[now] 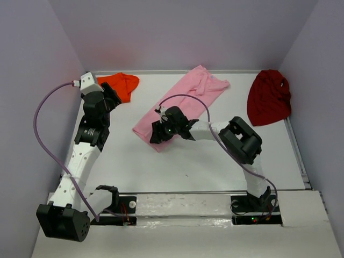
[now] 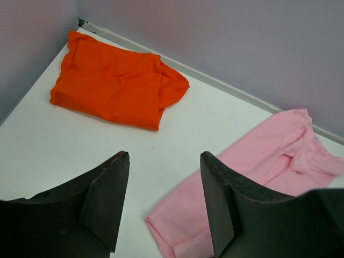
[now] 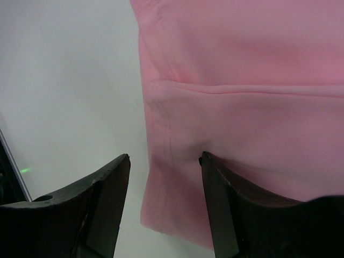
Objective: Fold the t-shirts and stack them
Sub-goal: Fold the tshirt
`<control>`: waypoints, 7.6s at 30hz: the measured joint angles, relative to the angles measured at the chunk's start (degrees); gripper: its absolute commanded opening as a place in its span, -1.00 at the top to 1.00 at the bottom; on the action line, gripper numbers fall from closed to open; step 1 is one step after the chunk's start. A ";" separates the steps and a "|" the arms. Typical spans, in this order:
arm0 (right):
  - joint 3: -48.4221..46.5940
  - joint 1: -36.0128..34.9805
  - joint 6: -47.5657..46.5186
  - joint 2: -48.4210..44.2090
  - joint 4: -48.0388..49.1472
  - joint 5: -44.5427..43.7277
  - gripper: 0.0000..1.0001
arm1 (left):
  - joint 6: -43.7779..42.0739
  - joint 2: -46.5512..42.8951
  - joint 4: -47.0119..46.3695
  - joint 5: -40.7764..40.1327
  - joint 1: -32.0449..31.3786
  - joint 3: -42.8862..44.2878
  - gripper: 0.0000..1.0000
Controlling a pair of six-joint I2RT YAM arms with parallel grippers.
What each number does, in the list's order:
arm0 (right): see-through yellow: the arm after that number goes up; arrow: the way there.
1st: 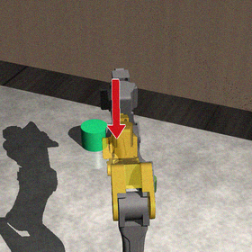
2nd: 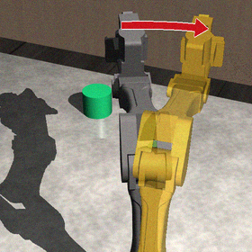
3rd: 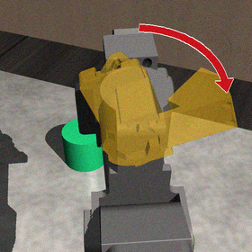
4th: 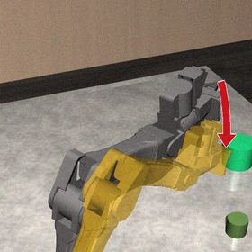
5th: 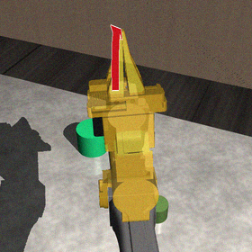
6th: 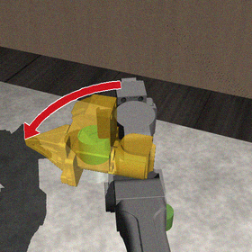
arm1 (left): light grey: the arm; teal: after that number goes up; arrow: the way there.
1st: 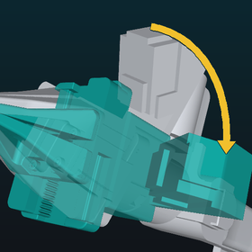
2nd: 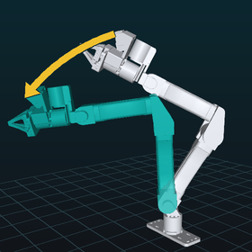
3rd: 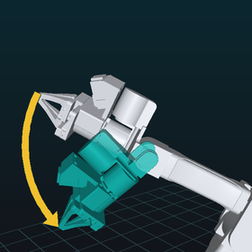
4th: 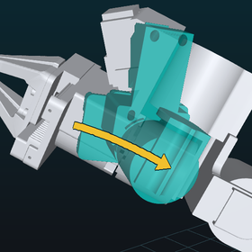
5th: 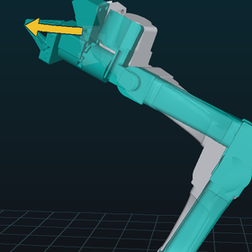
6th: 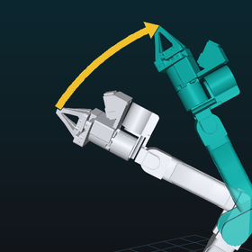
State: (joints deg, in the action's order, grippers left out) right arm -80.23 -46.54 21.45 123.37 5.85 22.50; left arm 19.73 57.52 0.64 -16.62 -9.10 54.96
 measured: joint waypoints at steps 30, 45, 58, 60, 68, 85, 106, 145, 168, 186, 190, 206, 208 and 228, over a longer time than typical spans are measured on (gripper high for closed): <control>43.78 -0.04 10.32 -61.13 -24.55 -15.58 -0.24 | 0.11 0.39 -0.42 2.03 0.96 0.00 -0.29; 16.48 -0.04 3.74 -28.65 -24.85 -21.07 -0.19 | 0.11 0.55 -0.46 2.67 0.96 0.00 -0.29; -3.74 -3.76 3.91 -5.75 -22.60 -19.34 -0.18 | 0.07 0.83 -0.44 2.62 0.96 0.00 -0.29; -4.63 -4.39 4.09 -4.59 -22.12 -18.91 -0.18 | 0.07 0.92 -0.44 2.62 0.96 0.00 -0.29; -3.06 -5.27 5.29 -3.89 -19.08 -17.94 -0.17 | 0.07 0.92 -0.44 2.67 0.98 0.00 -0.29; 16.52 -5.14 7.37 -14.73 -6.47 -16.17 -0.15 | 0.07 0.92 -0.44 2.71 1.36 0.00 -0.30; 40.02 -5.16 12.31 -34.16 -3.76 -17.14 -0.15 | 0.07 1.25 -0.44 2.71 1.36 0.00 -0.30; 34.36 -5.20 22.97 -61.11 -43.10 -38.75 -0.17 | 20.48 -13.40 2.60 24.48 -19.58 -26.97 -0.22; 41.79 -5.20 39.23 -55.71 -48.61 -43.74 -0.15 | 29.07 -2.71 -6.69 26.34 -36.57 -37.27 -0.22; 47.17 -5.31 43.45 -58.75 -47.43 -40.70 -0.13 | 29.24 10.51 -14.73 26.69 -40.74 -34.97 -0.22; 48.19 -5.31 44.39 -58.82 -47.45 -40.46 -0.12 | 29.20 12.90 -16.52 26.64 -41.09 -33.68 -0.22; 48.04 -5.31 44.81 -56.13 -44.35 -39.45 -0.10 | 28.04 17.09 -18.47 26.08 -41.94 -32.30 -0.22; 48.04 -5.31 44.81 -56.11 -44.13 -39.47 -0.10 | 27.91 17.66 -18.84 26.03 -41.94 -32.30 -0.21; 48.50 -5.31 45.53 -55.30 -38.56 -39.52 0.13 | 27.41 20.35 -21.27 25.81 -43.43 -31.56 0.07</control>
State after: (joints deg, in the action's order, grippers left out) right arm -31.73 -51.86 66.98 68.07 -32.71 -17.02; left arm 47.13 77.87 -20.62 9.19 -52.53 23.40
